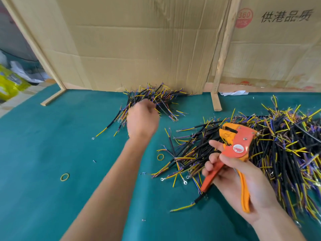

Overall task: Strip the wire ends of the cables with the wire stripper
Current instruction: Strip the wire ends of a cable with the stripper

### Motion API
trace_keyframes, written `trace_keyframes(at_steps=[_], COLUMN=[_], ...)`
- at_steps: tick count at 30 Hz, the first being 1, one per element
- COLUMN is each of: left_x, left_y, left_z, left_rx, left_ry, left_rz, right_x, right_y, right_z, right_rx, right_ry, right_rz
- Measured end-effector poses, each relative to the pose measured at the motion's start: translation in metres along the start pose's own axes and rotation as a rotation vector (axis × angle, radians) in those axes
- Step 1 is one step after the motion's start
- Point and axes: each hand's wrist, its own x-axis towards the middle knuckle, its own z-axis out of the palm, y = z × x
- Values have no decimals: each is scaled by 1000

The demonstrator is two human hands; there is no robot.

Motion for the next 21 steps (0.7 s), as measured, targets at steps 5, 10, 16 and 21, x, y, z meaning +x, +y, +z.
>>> trace_keyframes(at_steps=[5,10,16,21], left_x=[41,38,-10,-99], left_y=[-115,-144,-112,-45], left_z=[-41,-47,-57,-36], left_rx=[485,523,345,67], left_ry=[-41,-114,76,-24], left_rz=[-318,-241,-163,84], right_x=[-3,-2,-1,-3], right_y=[5,11,9,7], right_z=[8,11,8,7], right_rx=[-37,-81,-83,-100], right_ry=[-30,-42,-56,-92], right_rz=[53,85,100,84])
